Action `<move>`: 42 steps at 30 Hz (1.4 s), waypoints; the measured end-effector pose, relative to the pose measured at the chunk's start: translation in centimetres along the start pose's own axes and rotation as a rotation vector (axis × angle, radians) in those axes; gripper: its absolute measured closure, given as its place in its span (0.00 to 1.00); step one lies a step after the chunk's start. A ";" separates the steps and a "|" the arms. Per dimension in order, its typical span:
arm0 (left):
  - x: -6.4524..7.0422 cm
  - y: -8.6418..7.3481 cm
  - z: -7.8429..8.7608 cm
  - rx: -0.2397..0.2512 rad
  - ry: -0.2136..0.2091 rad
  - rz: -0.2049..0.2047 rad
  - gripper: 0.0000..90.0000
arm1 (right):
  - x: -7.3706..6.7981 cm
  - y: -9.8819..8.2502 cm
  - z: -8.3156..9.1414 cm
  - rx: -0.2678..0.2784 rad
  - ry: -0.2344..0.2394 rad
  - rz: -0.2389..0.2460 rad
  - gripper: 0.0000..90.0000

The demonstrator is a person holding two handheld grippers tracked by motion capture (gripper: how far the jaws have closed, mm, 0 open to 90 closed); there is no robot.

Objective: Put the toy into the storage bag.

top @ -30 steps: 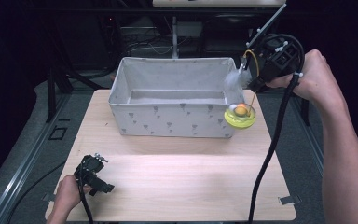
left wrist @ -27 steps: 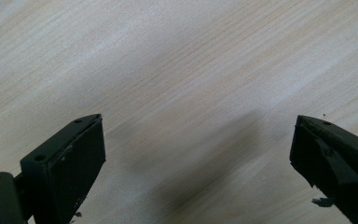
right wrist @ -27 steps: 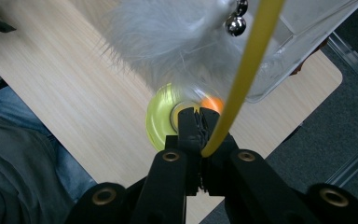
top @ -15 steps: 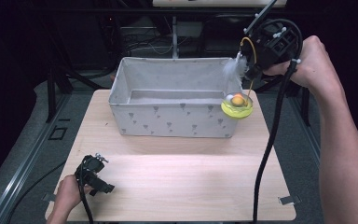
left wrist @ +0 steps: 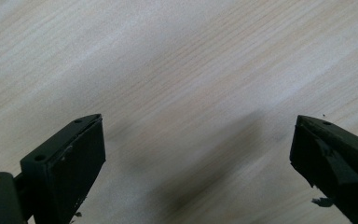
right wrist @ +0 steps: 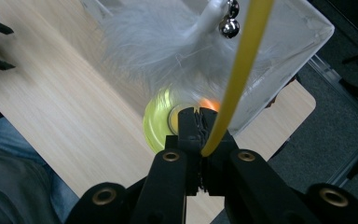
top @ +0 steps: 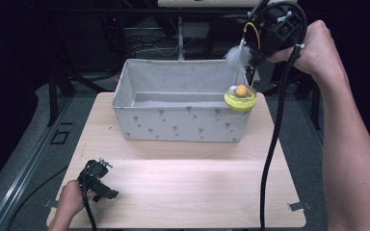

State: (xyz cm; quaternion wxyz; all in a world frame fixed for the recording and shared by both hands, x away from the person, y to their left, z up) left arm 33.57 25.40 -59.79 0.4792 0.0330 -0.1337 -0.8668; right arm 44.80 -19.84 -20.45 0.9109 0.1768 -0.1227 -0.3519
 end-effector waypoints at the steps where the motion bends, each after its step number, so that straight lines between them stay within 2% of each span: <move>1: 0.0 0.1 0.0 0.000 0.000 -0.002 0.04 | 0.1 0.2 0.0 0.003 -0.001 0.000 0.98; 19: 0.4 0.4 0.0 0.002 -0.005 -0.019 0.04 | 1.0 3.3 -0.5 0.014 -0.032 -0.021 0.98; 29: 0.3 0.4 0.0 0.002 -0.009 -0.018 0.04 | 2.1 4.5 -2.1 -0.003 -0.042 -0.037 0.98; 42: 0.3 0.4 -0.1 -0.004 -0.007 -0.018 0.04 | 3.9 5.4 -5.0 0.015 -0.049 -0.065 0.98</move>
Point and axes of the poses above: each handheld gripper's, and its own axes: z roughly backward along the jaws, y roughly out of its top, x roughly to its right, the point moved 5 cm from there along -z, roughly forward along the jaws, and after that the axes turned 4 degrees about z, right-handed, at the moved point
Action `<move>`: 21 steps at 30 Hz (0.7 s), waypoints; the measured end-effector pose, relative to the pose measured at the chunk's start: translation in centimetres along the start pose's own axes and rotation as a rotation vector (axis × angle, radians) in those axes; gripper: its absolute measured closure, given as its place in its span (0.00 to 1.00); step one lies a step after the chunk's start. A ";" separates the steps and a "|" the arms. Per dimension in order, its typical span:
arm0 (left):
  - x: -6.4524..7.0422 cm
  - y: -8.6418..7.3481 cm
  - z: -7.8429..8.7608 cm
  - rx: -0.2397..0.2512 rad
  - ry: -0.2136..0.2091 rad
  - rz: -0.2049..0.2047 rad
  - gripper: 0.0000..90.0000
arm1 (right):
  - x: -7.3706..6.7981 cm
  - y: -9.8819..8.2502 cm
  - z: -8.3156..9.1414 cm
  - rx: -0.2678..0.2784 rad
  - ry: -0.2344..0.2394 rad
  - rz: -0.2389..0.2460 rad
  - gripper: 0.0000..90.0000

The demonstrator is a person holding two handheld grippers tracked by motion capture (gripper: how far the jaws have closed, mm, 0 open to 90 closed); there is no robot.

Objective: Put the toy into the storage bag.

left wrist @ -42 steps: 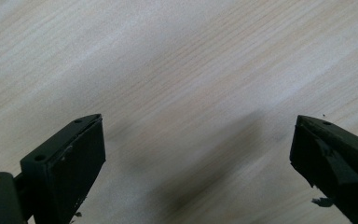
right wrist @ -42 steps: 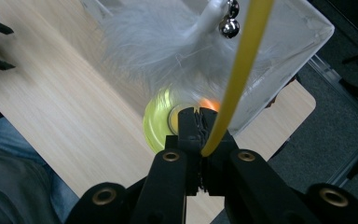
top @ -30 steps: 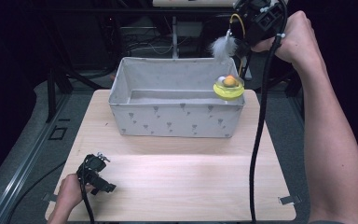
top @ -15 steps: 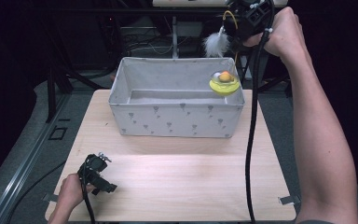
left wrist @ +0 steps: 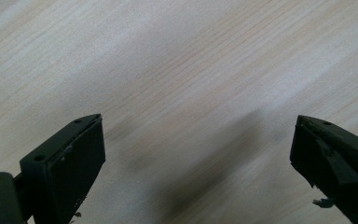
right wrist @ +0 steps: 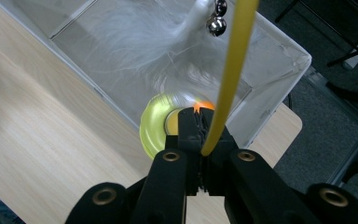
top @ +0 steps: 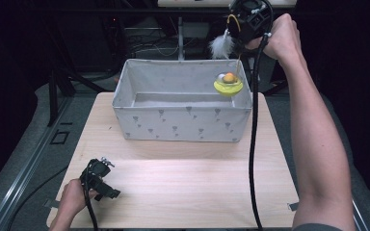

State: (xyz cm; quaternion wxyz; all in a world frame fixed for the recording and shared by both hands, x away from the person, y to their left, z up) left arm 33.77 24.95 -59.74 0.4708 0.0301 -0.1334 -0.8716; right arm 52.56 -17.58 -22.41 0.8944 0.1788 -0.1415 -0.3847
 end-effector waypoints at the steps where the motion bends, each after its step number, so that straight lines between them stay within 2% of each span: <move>1: 0.0 0.0 0.0 0.001 -0.002 0.003 0.04 | 0.0 0.1 -0.2 0.000 0.005 -0.002 0.98; 16: 0.1 0.1 0.0 0.003 -0.001 -0.005 0.04 | 0.6 0.1 -4.2 0.017 0.020 -0.016 0.98; 21: 0.2 0.2 0.0 0.005 -0.002 -0.007 0.04 | 0.8 -0.2 -5.5 -0.002 0.026 -0.021 0.98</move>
Point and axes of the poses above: each handheld gripper's, and its own axes: z roughly backward along the jaws, y roughly out of its top, x roughly to its right, the point moved 5 cm from there along -z, roughly forward along the jaws, and after that the axes turned 4 degrees about z, right-handed, at the moved point
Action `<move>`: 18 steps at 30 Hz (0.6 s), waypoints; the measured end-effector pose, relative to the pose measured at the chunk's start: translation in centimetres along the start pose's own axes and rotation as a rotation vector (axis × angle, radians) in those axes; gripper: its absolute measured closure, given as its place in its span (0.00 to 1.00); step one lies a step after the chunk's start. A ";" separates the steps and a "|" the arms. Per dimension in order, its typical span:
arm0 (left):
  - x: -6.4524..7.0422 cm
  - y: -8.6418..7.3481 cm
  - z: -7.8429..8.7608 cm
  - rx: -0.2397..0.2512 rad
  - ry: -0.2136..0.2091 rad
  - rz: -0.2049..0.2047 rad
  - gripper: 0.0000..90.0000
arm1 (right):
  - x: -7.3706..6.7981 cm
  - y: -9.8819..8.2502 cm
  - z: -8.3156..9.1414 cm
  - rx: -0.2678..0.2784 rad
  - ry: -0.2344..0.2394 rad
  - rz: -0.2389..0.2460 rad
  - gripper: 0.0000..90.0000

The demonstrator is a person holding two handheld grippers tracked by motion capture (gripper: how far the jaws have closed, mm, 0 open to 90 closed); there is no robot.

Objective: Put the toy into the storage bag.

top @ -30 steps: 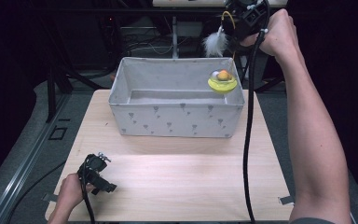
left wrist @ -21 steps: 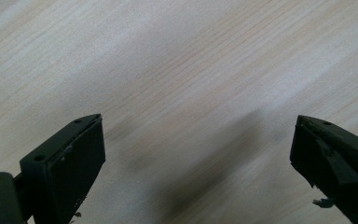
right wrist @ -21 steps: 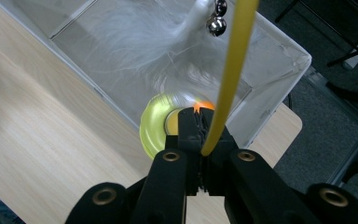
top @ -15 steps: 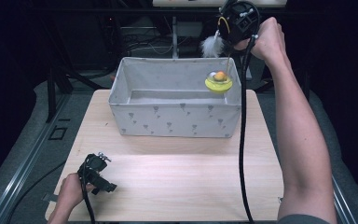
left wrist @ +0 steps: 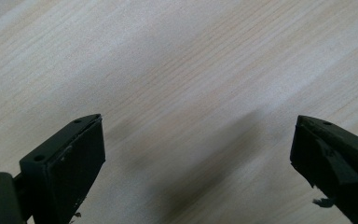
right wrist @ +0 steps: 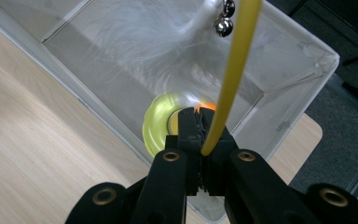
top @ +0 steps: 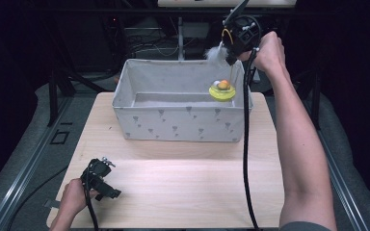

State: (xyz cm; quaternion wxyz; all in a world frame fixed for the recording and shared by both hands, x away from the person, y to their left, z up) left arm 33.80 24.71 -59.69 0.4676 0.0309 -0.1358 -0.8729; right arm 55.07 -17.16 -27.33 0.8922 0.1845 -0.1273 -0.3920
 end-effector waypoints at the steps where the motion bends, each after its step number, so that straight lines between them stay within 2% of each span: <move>1: 0.0 0.0 0.0 -0.002 0.001 -0.001 0.04 | 0.0 0.0 0.0 0.000 0.000 0.000 0.98; 18: 0.1 0.0 -0.1 -0.001 0.002 0.002 0.04 | 0.9 -1.6 -4.4 -0.054 0.026 -0.025 0.98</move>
Point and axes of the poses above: each handheld gripper's, and its own axes: z roughly backward along the jaws, y roughly out of its top, x roughly to its right, the point moved 5 cm from there along -z, roughly forward along the jaws, and after that the axes turned 4 degrees about z, right-handed, at the moved point
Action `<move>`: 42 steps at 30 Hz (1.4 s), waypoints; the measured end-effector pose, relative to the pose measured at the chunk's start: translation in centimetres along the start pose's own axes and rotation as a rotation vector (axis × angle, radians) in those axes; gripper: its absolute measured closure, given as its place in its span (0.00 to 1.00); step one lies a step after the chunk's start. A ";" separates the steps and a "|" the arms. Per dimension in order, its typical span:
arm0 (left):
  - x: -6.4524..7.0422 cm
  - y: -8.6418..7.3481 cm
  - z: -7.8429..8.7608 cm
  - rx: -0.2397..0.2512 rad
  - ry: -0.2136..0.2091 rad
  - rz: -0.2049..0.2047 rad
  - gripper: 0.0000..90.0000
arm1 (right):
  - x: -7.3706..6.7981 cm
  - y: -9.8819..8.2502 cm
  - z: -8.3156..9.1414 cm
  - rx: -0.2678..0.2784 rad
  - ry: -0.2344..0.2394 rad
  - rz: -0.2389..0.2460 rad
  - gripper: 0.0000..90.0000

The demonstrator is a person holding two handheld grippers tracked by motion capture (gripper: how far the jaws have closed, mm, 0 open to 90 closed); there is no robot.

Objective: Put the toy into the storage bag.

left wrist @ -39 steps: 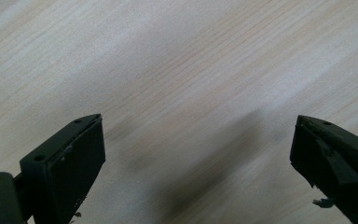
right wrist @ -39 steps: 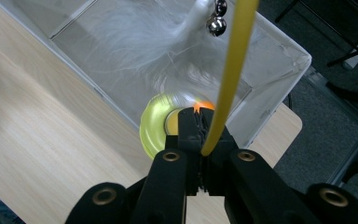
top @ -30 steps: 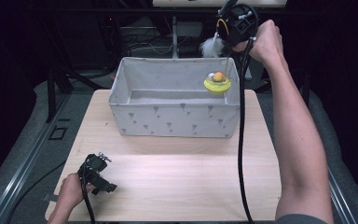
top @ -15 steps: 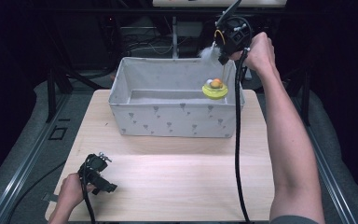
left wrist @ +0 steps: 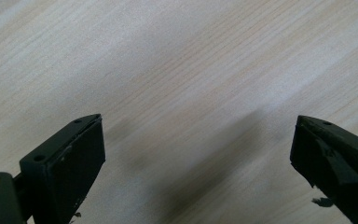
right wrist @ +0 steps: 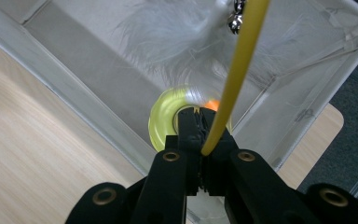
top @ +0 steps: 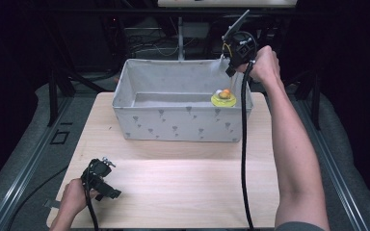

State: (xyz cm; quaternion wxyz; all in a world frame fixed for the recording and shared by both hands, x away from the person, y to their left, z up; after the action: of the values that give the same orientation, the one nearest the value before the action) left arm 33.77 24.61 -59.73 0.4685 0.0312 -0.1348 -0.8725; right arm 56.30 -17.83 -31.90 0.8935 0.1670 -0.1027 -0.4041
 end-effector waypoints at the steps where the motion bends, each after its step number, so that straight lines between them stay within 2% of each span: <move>1: 0.0 0.0 0.0 0.001 0.000 0.001 0.04 | 0.0 -0.1 -0.2 -0.003 0.001 0.000 0.98; 12: 0.0 0.0 0.0 0.000 0.000 -0.001 0.04 | 0.5 -1.7 -2.8 -0.016 0.028 -0.028 0.98; 26: 0.1 -0.1 -0.1 -0.004 -0.006 -0.004 0.04 | 0.8 -3.8 -5.5 -0.066 0.048 -0.040 0.98; 29: 0.1 0.0 0.0 -0.007 -0.001 -0.012 0.04 | 0.9 -4.2 -5.9 -0.062 0.056 -0.053 0.98; 42: 0.2 0.0 -0.1 -0.008 -0.003 -0.017 0.04 | 1.7 -6.2 -7.9 -0.105 0.072 -0.101 0.98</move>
State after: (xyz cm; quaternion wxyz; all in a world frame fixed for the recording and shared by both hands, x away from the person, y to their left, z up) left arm 33.68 24.40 -59.79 0.4611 0.0292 -0.1317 -0.8770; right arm 55.66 -21.25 -41.49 0.8825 0.1394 -0.0405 -0.4473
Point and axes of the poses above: each handheld gripper's, and its own axes: z roughly backward along the jaws, y roughly out of its top, x roughly to its right, the point moved 5 cm from there along -z, roughly forward along the jaws, and after that the axes turned 4 degrees about z, right-handed, at the moved point
